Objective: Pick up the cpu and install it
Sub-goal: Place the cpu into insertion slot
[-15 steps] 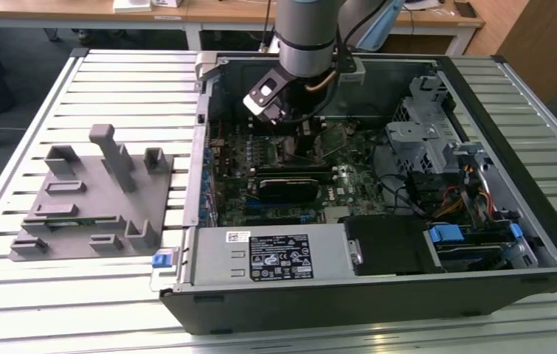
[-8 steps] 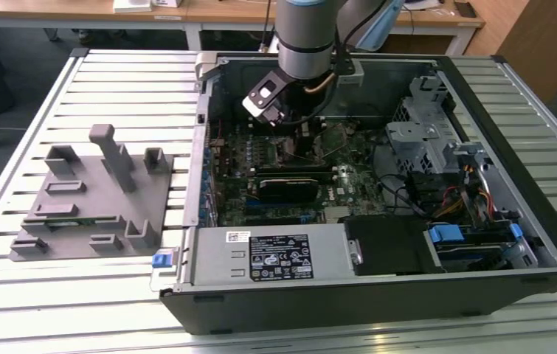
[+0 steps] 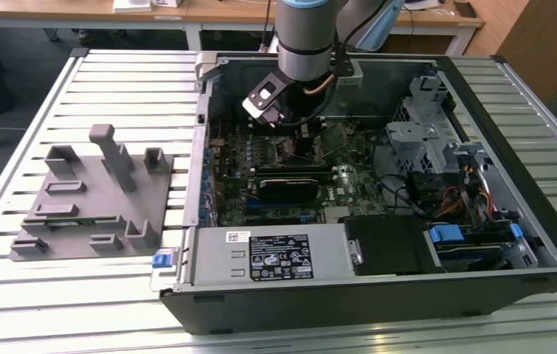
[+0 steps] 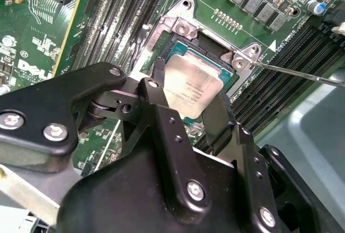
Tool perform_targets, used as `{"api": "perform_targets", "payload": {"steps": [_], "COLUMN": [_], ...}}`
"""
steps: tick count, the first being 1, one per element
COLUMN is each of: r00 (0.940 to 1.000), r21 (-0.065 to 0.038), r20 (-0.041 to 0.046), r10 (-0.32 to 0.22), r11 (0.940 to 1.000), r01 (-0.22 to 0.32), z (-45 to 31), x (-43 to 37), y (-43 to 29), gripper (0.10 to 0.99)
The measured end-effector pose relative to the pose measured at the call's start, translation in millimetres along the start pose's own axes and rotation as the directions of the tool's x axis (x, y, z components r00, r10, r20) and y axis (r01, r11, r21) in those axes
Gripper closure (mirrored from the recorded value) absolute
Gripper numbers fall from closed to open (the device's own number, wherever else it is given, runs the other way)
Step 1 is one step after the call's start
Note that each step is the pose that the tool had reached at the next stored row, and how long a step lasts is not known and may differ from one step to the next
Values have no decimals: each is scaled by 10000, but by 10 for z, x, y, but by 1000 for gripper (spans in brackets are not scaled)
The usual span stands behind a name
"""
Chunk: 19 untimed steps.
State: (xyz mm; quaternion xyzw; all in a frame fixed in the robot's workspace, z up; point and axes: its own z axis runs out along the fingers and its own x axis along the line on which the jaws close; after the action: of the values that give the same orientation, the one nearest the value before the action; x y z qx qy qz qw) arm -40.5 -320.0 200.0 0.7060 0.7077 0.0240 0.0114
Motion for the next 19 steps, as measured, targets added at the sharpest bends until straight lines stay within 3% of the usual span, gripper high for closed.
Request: {"api": "perform_targets", "payload": {"steps": [19], "r00": [10000], "r21": [6], "r20": [4], "r10": [-1], "r11": [10000], "r01": [1], "z": [52], "x": [18], "y": [-2], "gripper": [561]}}
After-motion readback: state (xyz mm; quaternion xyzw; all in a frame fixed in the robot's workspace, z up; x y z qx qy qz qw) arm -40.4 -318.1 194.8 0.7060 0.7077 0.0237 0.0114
